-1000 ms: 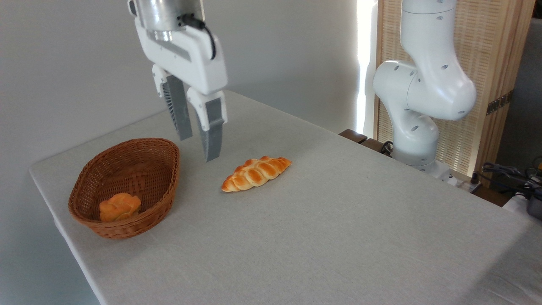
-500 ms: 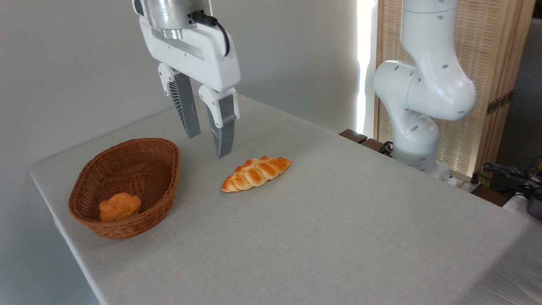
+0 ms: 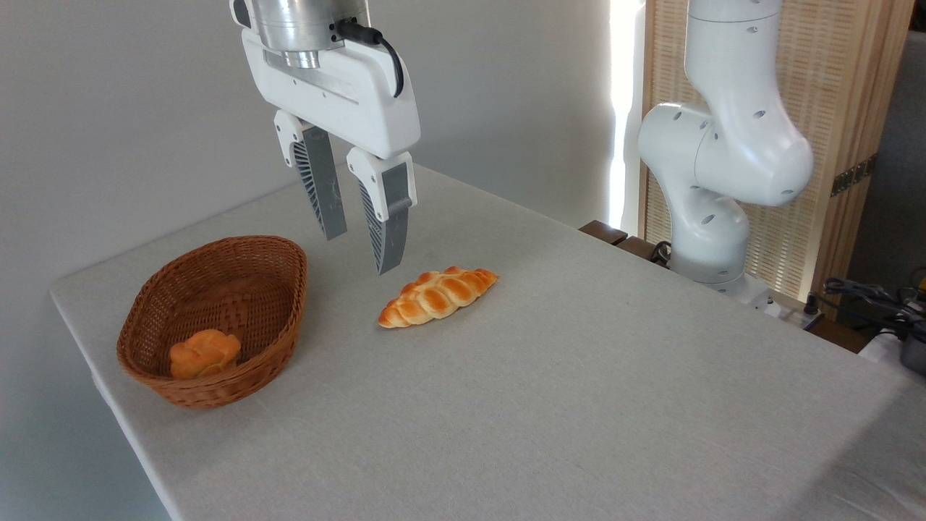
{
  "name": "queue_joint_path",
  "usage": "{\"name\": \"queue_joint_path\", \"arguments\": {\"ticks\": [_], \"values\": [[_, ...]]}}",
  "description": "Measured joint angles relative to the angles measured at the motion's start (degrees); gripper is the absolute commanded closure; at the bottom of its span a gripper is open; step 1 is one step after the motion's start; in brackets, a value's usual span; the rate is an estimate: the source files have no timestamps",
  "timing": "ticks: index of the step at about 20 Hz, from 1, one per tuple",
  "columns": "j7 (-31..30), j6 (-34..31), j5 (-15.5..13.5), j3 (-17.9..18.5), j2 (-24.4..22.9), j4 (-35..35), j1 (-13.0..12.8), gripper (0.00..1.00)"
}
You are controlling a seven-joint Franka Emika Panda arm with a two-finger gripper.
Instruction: Put bread into the basket
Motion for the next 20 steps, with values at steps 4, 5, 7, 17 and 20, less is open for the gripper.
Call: {"name": "queue_joint_path", "arguments": {"ticks": [4,5,7,17,20], "values": [[0.9,0.0,0.5,0.0,0.0,0.0,0.0,0.00],[1.0,0.0,0.7,0.0,0.0,0.0,0.0,0.00],[1.1,0.0,0.9,0.0,0.0,0.0,0.0,0.00],[2.1,0.0,3.5,0.0,0.0,0.0,-0.3,0.00],[2.1,0.0,3.6,0.0,0.0,0.0,-0.3,0.00]]}}
